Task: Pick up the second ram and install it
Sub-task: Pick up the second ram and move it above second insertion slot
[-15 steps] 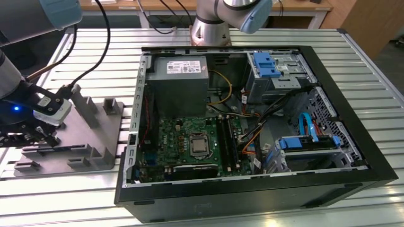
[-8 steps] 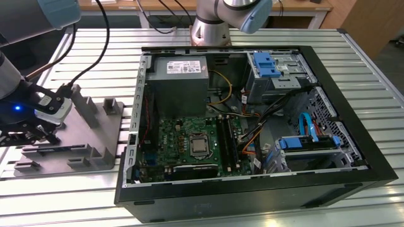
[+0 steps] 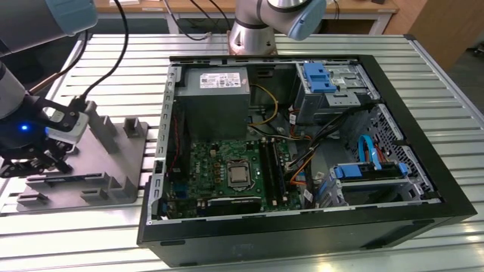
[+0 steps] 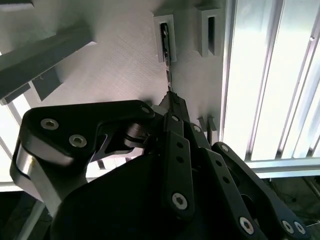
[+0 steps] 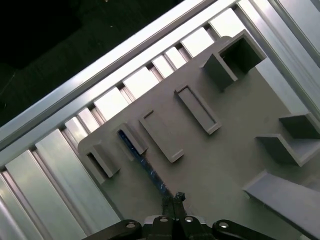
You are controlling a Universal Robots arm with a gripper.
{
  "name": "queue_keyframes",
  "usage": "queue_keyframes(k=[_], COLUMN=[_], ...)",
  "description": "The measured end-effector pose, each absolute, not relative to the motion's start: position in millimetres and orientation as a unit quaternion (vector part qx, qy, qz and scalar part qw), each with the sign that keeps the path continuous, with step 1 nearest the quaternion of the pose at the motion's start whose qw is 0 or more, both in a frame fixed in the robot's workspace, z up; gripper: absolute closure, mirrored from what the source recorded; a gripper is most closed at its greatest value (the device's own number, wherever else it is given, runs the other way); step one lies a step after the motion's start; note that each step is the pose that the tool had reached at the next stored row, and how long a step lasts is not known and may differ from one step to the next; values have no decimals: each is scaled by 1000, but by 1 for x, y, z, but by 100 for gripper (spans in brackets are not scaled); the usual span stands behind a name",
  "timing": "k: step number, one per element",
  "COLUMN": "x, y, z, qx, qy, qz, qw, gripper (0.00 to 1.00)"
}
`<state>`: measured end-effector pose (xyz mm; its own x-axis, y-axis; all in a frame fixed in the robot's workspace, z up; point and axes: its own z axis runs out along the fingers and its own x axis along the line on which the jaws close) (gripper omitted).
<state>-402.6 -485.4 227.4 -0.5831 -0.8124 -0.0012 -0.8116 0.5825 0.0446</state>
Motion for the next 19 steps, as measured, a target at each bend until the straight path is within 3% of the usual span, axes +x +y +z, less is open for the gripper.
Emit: queue_keyframes(k=[19], x=[-403], y=[-485], z=[227], qx=[590], qy=[-807], qz=[-18], qw=[13], gripper=[90])
